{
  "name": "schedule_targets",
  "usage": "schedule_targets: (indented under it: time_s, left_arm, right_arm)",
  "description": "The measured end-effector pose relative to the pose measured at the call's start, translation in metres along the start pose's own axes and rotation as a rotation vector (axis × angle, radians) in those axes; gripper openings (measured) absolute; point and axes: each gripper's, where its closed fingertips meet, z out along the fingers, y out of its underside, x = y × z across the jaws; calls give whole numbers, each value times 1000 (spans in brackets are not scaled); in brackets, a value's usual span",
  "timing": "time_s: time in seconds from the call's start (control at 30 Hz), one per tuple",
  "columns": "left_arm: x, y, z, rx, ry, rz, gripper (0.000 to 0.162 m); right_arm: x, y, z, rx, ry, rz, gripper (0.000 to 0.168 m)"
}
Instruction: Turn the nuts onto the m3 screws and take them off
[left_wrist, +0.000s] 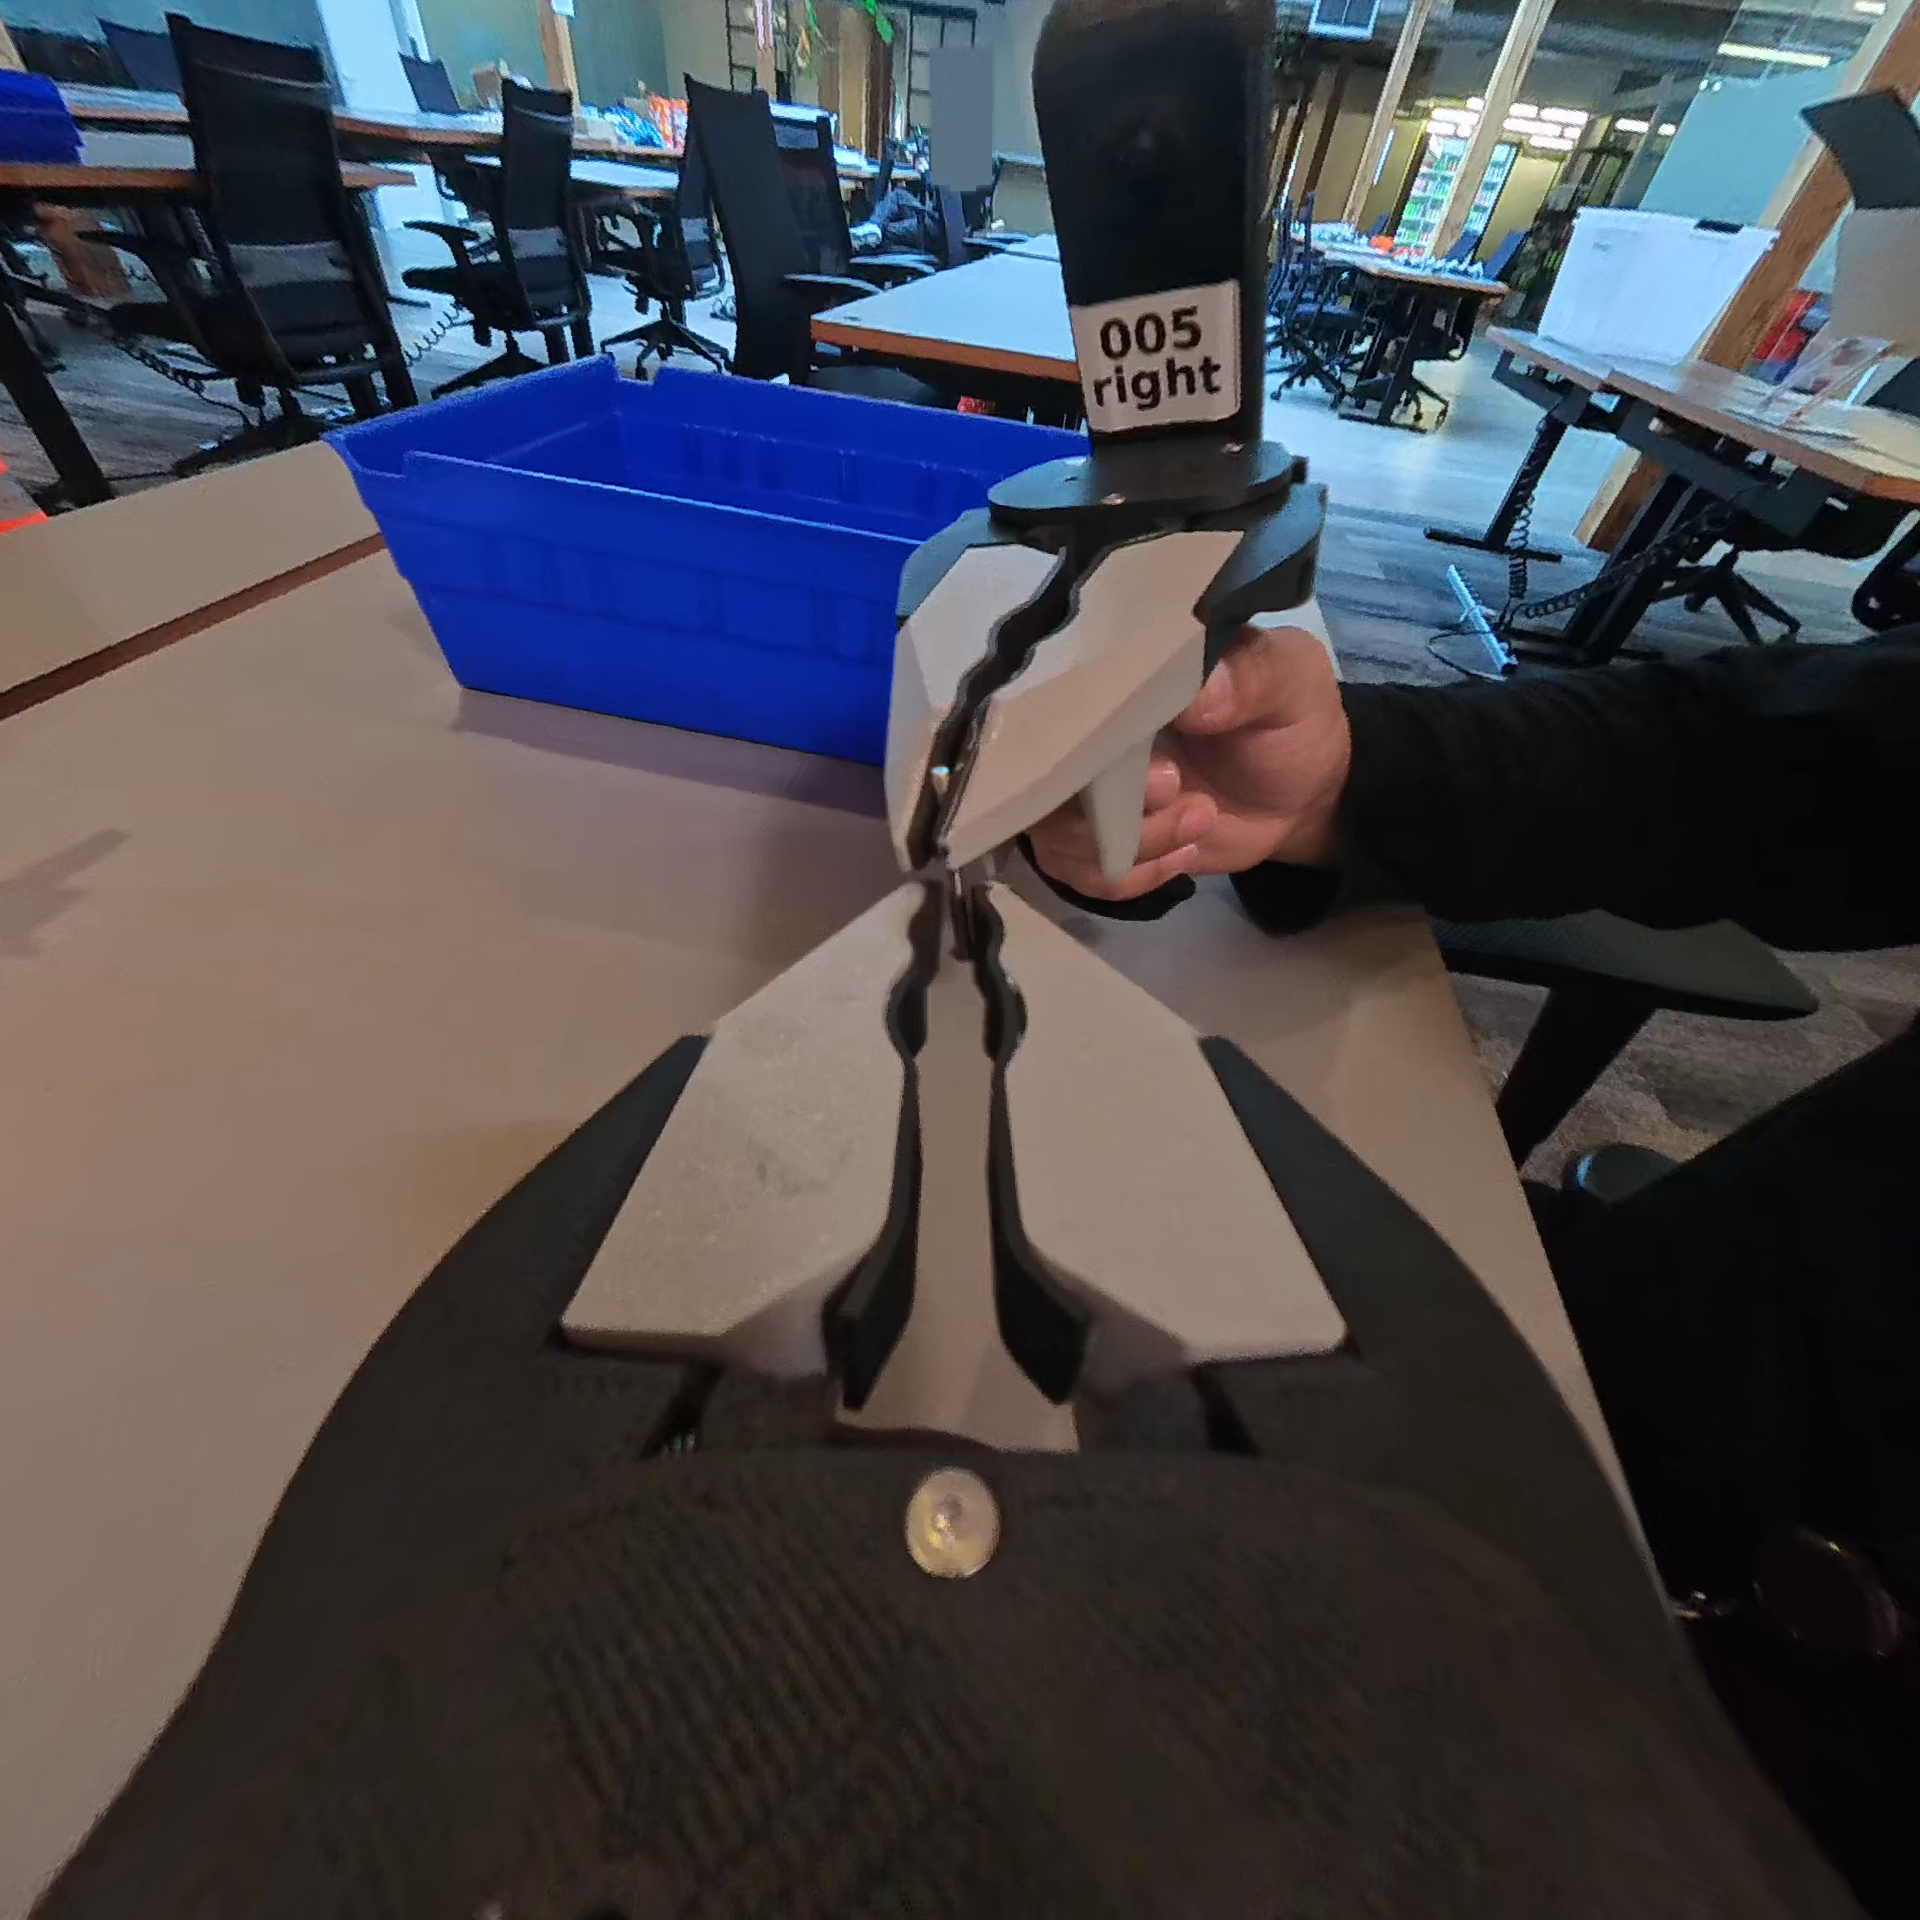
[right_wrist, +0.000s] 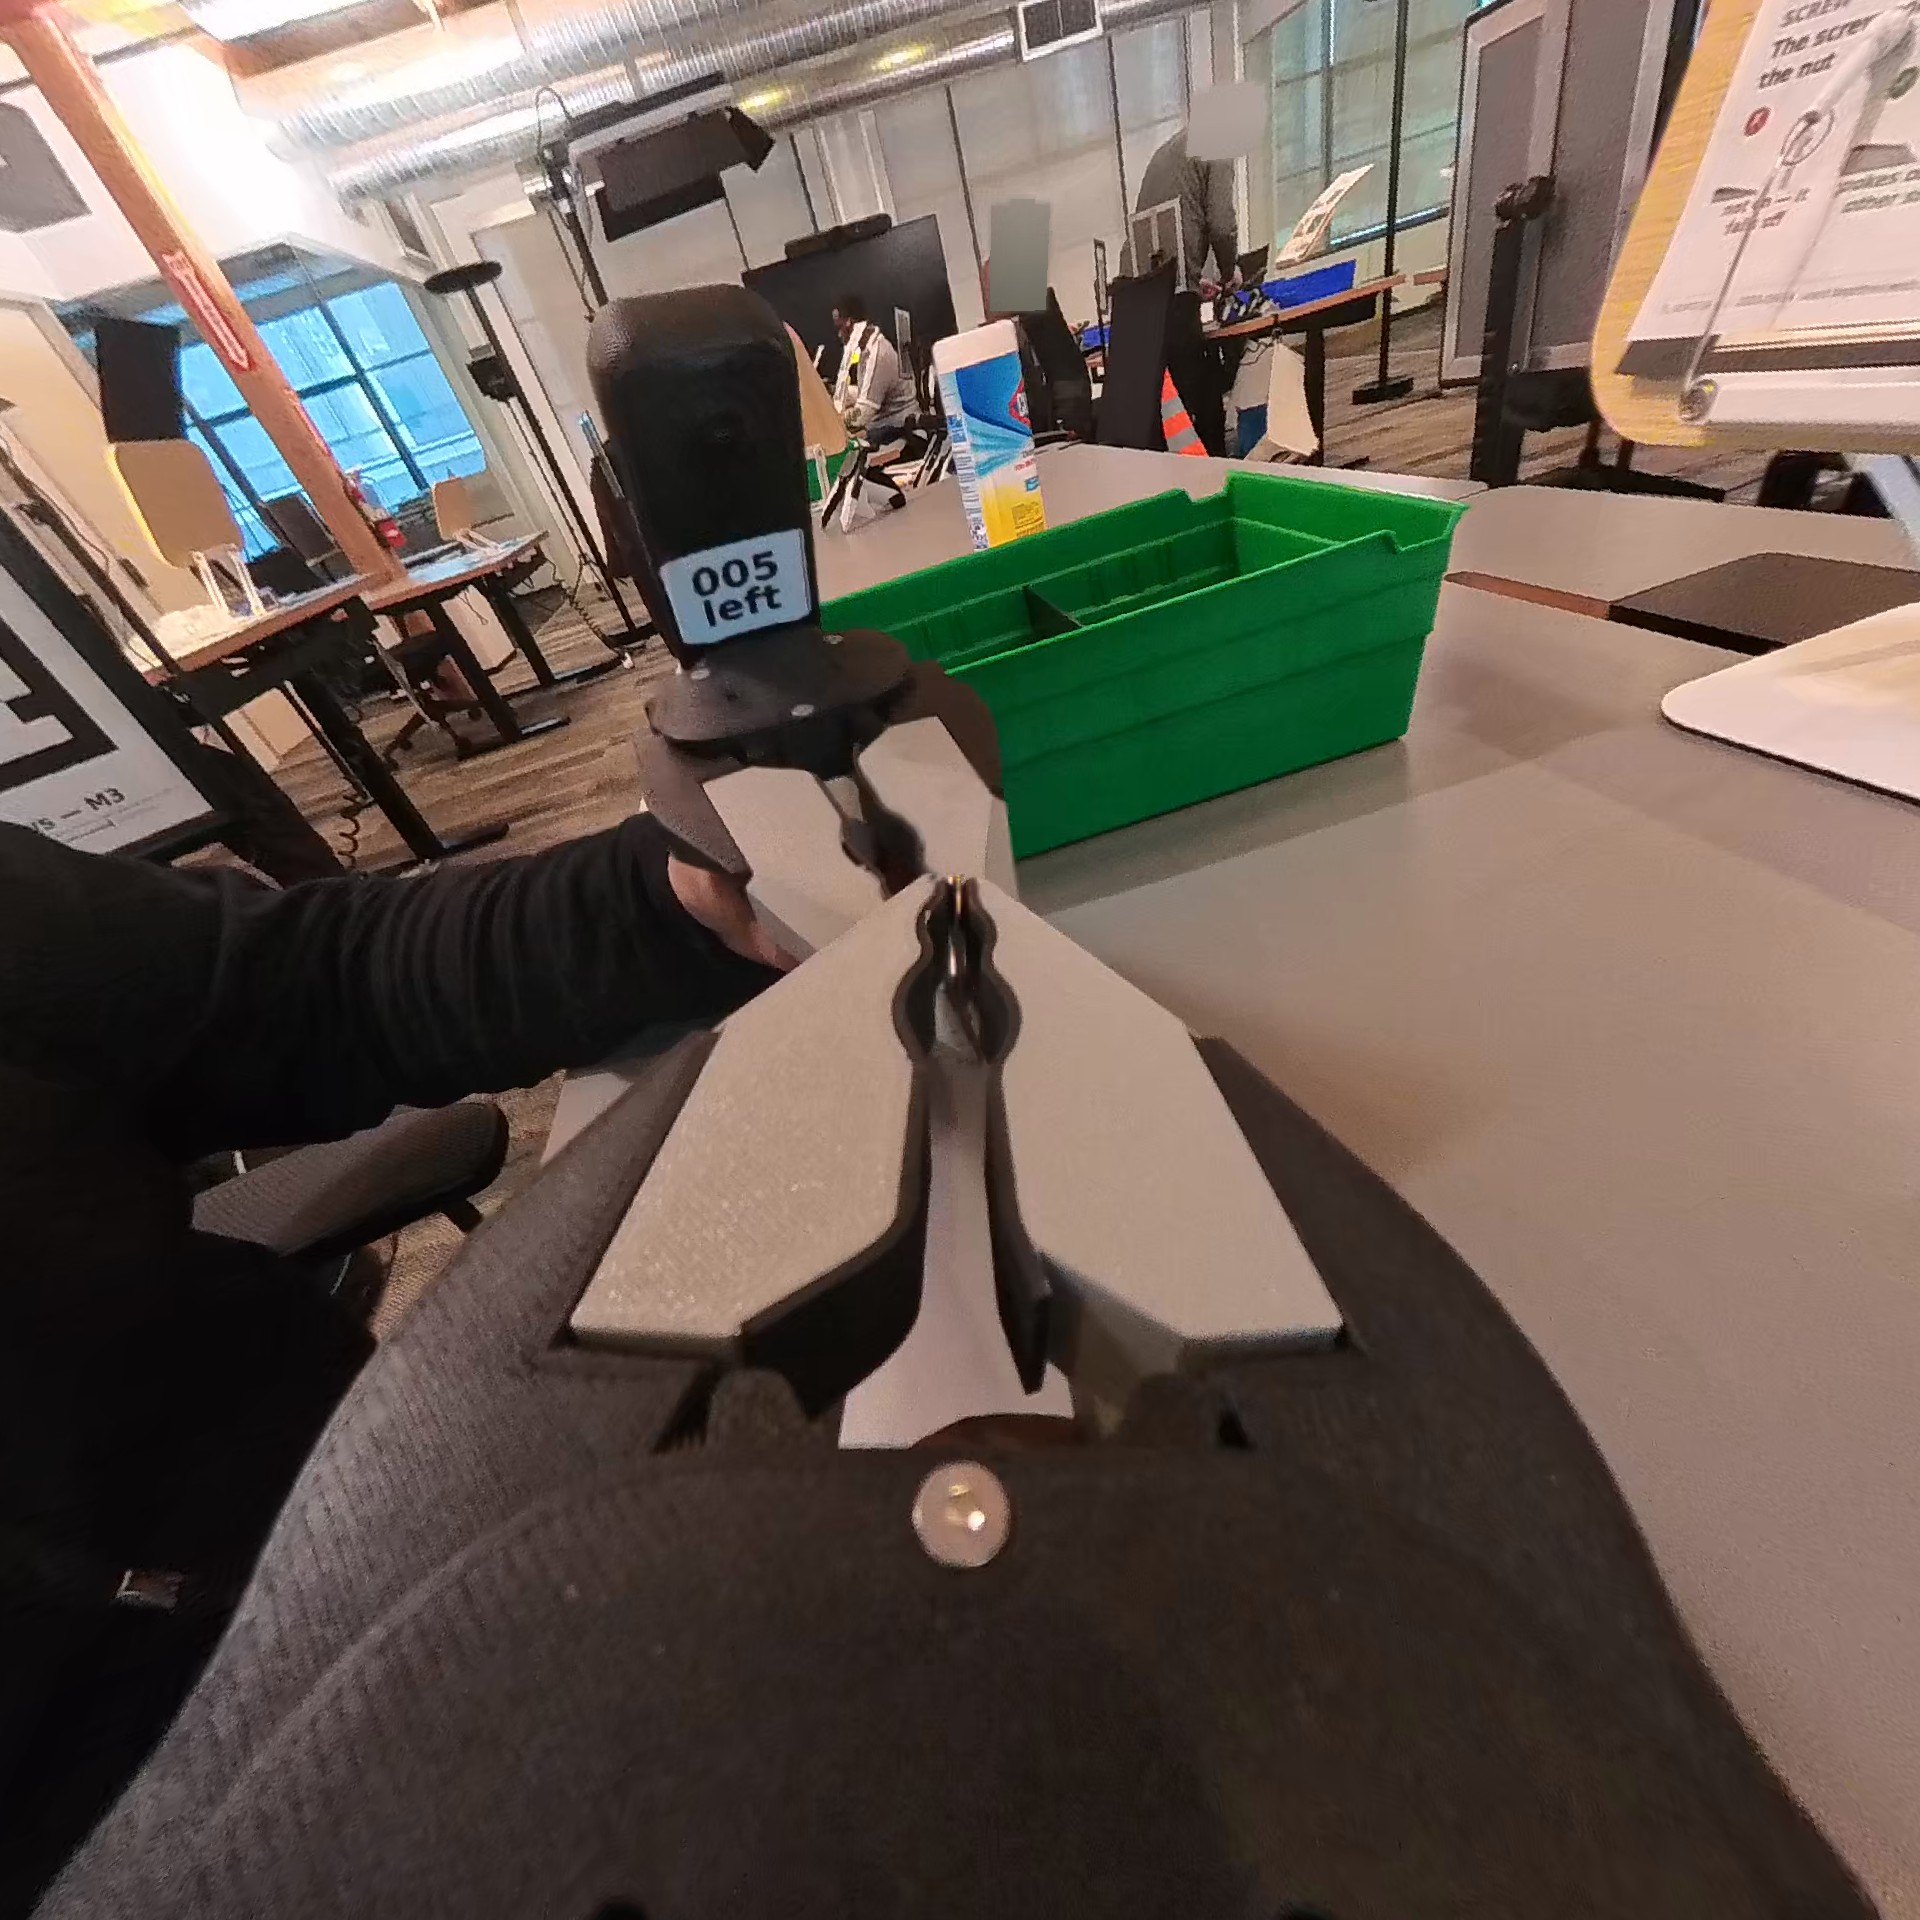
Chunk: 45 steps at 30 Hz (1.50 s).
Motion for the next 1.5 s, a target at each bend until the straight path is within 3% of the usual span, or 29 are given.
schedule_targets:
  time_s: [1.13, 1.5]
  left_arm:
    - [1, 0, -2, 3, 9, -15, 0]
    - [2, 21, 5, -116, 2, 44, 0]
  right_arm:
    - [-1, 2, -1, -13, 53, -67, 0]
    - [0, 0, -3, 1, 69, -75, 6]
